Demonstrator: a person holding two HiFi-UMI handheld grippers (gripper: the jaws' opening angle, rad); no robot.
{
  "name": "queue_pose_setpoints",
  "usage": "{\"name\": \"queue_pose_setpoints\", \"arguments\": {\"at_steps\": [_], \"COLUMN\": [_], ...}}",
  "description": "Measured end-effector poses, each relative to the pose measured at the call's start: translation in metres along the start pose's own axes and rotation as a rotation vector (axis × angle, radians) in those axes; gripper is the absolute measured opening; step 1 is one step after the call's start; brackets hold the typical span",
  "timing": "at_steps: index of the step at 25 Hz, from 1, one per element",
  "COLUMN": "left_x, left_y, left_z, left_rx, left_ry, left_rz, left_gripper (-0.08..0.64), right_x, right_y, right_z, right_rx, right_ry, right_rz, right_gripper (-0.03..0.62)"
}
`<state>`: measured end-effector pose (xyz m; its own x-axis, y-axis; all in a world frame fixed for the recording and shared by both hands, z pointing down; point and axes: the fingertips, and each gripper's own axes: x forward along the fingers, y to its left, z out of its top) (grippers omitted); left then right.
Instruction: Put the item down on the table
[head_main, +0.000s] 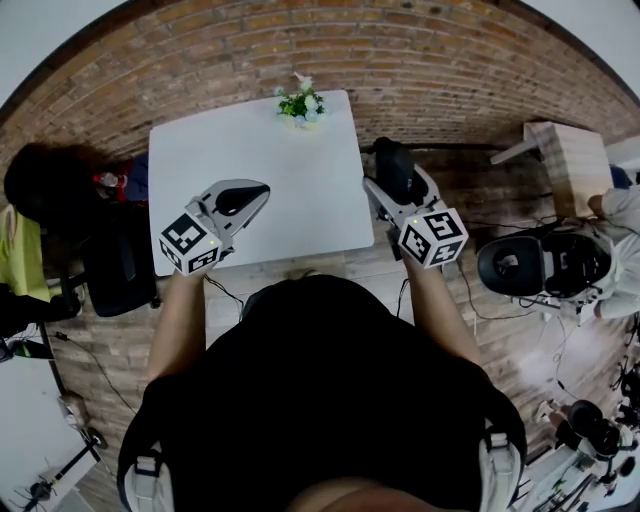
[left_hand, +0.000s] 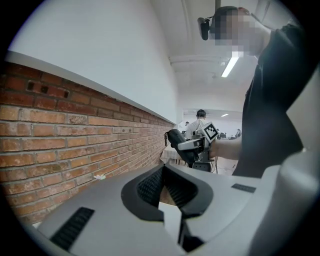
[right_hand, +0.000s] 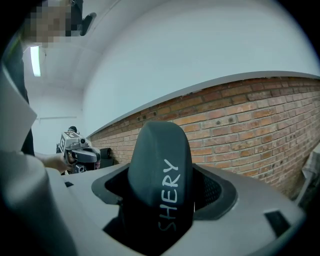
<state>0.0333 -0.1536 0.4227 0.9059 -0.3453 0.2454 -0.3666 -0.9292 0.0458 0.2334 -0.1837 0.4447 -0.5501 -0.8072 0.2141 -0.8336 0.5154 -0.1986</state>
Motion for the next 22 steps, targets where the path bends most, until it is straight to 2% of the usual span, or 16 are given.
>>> {"name": "queue_pose_setpoints", "arguments": {"at_steps": [4, 9, 22], "left_x": [-0.006, -0.018, -0.024], "left_y": [-0.012, -0.015, -0.01], "left_z": [0.006, 0.013, 0.01], "left_rx": [-0.001, 0.001, 0.001], "left_ry": [0.01, -0.001, -0.013], "left_rz": [-0.01, 0.015, -0.012], "left_gripper": [0.012, 0.012, 0.012], "right_x": [-0.003, -0.01, -0.008], "right_y": [0.006, 0.015, 0.025], "right_z": [0.008, 0.017, 0.011], "right_rx": [-0.012, -0.025, -0.027], "right_ry": [-0.005, -0.024, -0.005], "right_rz": [0.014, 0.024, -0.004], "right_gripper": [0.362, 0.362, 0.362]}}
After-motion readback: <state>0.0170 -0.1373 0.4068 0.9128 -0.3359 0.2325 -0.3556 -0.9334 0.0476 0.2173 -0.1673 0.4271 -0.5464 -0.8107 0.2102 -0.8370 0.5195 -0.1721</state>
